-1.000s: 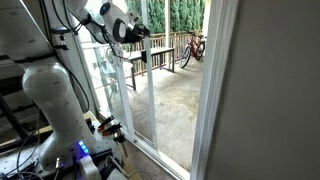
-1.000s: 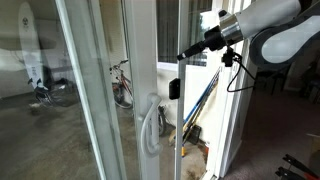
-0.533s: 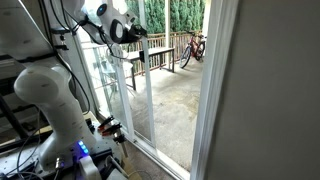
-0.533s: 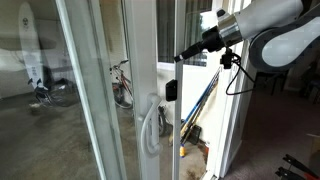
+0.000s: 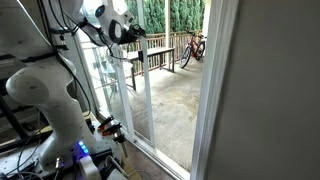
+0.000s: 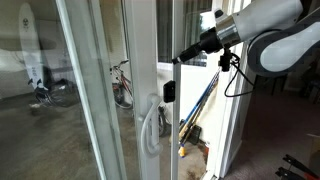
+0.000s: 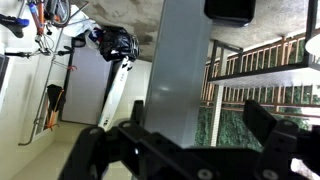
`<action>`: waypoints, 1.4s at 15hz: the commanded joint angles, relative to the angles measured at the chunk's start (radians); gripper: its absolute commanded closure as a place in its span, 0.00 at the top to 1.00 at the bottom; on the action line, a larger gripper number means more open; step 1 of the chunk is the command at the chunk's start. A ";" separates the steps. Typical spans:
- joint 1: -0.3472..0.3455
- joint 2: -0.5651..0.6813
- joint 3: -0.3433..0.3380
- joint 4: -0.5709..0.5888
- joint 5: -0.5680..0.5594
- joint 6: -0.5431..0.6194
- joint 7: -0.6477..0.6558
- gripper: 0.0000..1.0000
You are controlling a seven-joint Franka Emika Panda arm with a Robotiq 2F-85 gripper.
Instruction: Slide the door to the side to open it
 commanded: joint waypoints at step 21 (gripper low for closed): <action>0.073 -0.068 -0.270 -0.089 0.022 0.011 0.008 1.00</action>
